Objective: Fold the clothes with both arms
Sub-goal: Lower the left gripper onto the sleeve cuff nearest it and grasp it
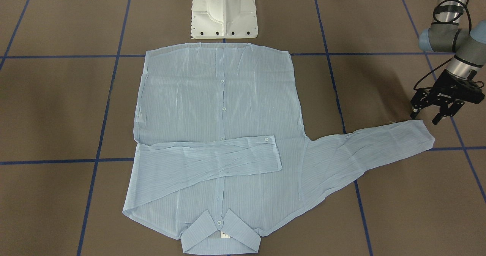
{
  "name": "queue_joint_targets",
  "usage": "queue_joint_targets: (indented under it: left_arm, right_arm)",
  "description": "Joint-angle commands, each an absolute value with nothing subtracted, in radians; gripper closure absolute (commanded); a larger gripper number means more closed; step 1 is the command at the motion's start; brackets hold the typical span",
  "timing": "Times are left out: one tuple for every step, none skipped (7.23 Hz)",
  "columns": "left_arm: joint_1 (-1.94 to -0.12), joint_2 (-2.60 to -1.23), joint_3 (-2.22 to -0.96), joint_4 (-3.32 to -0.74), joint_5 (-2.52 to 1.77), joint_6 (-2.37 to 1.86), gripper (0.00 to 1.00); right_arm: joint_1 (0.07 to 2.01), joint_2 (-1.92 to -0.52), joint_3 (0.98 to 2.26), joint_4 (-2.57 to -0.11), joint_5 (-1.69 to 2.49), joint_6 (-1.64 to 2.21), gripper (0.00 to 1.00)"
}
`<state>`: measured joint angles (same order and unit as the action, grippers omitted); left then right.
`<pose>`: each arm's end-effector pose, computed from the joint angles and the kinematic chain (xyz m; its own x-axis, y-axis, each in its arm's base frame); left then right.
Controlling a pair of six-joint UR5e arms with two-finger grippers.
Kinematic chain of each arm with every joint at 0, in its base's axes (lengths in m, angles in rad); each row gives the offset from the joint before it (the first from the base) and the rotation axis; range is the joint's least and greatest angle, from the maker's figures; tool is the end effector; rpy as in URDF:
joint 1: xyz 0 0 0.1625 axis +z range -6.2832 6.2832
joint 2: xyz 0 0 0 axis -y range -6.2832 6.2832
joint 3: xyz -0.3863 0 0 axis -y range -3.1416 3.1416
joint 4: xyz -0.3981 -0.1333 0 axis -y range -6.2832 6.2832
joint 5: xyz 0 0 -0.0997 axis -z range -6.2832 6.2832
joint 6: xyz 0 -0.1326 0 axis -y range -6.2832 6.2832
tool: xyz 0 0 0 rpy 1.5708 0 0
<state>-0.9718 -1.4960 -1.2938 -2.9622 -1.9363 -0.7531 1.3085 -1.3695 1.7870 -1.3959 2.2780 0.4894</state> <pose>0.2122 -0.4631 0.6617 0.6313 0.2837 -0.7218 0.2003 0.8394 0.5052 -0.1049 -0.5725 0.4075 0.6661 -0.1066 0.7382 -0.1111 0.9645 0.2394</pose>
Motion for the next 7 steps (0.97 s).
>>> queue_joint_targets:
  left_arm:
    - [-0.963, -1.499, -1.284, -2.964, -1.934, -0.753, 0.18]
    - [-0.963, -1.499, -1.282, -2.962, -1.934, -0.753, 0.18]
    - [-0.963, -1.499, -1.282, -2.962, -1.934, -0.753, 0.19]
    - [-0.963, -1.5, -1.278, -2.962, -1.934, -0.753, 0.23]
    - [-0.963, -1.505, -1.273, -2.962, -1.934, -0.753, 0.29]
    - [-0.963, -1.515, -1.261, -2.962, -1.934, -0.753, 0.3]
    - [-0.963, -1.523, -1.255, -2.962, -1.936, -0.753, 0.31]
  right_arm:
    - [1.308, -1.37, 1.787, -1.396, 2.278, 0.491, 0.0]
    - [1.308, -1.368, 1.787, -1.396, 2.278, 0.491, 0.0]
    - [1.308, -1.368, 1.789, -1.396, 2.278, 0.494, 0.0]
    - [1.308, -1.37, 1.789, -1.396, 2.278, 0.494, 0.0]
    - [1.308, -1.37, 1.789, -1.396, 2.278, 0.495, 0.0]
    - [1.308, -1.37, 1.789, -1.396, 2.276, 0.495, 0.0]
    - [1.308, -1.37, 1.789, -1.396, 2.276, 0.495, 0.0]
